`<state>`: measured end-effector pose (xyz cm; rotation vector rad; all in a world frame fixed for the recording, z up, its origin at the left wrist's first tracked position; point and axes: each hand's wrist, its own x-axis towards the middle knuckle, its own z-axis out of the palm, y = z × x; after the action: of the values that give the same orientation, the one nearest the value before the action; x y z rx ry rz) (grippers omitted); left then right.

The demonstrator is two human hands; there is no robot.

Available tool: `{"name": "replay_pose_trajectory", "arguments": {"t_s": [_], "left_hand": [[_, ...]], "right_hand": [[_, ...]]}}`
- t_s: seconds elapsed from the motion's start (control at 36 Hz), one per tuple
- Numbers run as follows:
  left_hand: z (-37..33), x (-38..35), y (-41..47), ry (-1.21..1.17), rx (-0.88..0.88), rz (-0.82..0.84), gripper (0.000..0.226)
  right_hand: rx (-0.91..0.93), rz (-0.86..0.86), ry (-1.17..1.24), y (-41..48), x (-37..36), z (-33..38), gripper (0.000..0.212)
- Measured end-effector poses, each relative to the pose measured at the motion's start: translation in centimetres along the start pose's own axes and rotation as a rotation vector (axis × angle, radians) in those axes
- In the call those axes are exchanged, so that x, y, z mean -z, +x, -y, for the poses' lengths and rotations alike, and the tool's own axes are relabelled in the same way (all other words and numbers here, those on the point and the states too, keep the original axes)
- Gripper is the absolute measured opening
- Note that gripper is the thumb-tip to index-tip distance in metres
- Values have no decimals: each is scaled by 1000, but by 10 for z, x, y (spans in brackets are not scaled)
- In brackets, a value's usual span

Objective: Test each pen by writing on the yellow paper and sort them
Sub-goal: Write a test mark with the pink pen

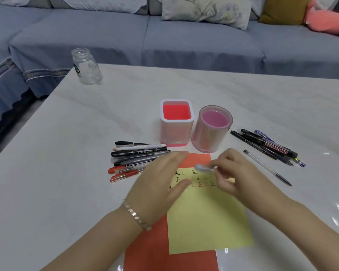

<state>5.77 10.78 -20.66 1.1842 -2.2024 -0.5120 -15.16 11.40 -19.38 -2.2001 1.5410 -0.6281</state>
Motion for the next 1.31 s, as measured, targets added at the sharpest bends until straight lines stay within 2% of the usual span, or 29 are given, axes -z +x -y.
{"name": "replay_pose_trajectory", "arguments": {"t_s": [0.08, 0.19, 0.25, 0.28, 0.33, 0.42, 0.47, 0.53, 0.58, 0.69, 0.89, 1.06, 1.11, 1.17, 1.31], "left_hand": [[-14, -7, -1, -7, -68, 24, 46], [-20, -8, -8, -95, -1, -10, 33], [-22, -4, -11, -144, 114, -12, 25], [-21, -4, -13, -181, 176, -17, 17], [-21, 0, -18, -258, 254, -45, 14], [-26, 5, -21, -371, 275, -31, 10], [-29, 5, -24, -395, 250, 27, 12], [-33, 6, -25, -400, 223, 62, 7], [-34, 5, -26, -407, 199, 69, 9], [-36, 0, -27, -416, 138, 111, 20], [-34, -1, -26, -407, 144, 94, 33], [-29, 8, -24, -437, 197, 233, 23], [-25, 9, -27, -367, 195, 275, 19], [-18, 10, -32, -190, 177, 283, 19], [24, 7, -44, 145, 368, 148, 5]], "right_hand": [[179, 56, -12, -9, -4, 23, 24], [264, -143, -74, -11, -7, 36, 21], [187, -310, -29, -15, -9, 39, 13], [85, -391, 15, -17, -9, 41, 8], [-215, -452, 227, -20, -7, 50, 17], [-498, -252, 614, -19, -10, 54, 31], [-523, -191, 771, -17, -11, 58, 44], [-489, -217, 895, -14, -12, 63, 34], [-474, -237, 915, -13, -16, 64, 30], [-468, -237, 843, -11, -27, 68, 33], [-513, -203, 874, -9, -32, 71, 37], [-461, -225, 878, -13, -32, 69, 40], [-458, -250, 889, -15, -34, 69, 43], [-487, -316, 932, -17, -36, 65, 39], [-561, -404, 984, -21, -33, 47, 30]]}}
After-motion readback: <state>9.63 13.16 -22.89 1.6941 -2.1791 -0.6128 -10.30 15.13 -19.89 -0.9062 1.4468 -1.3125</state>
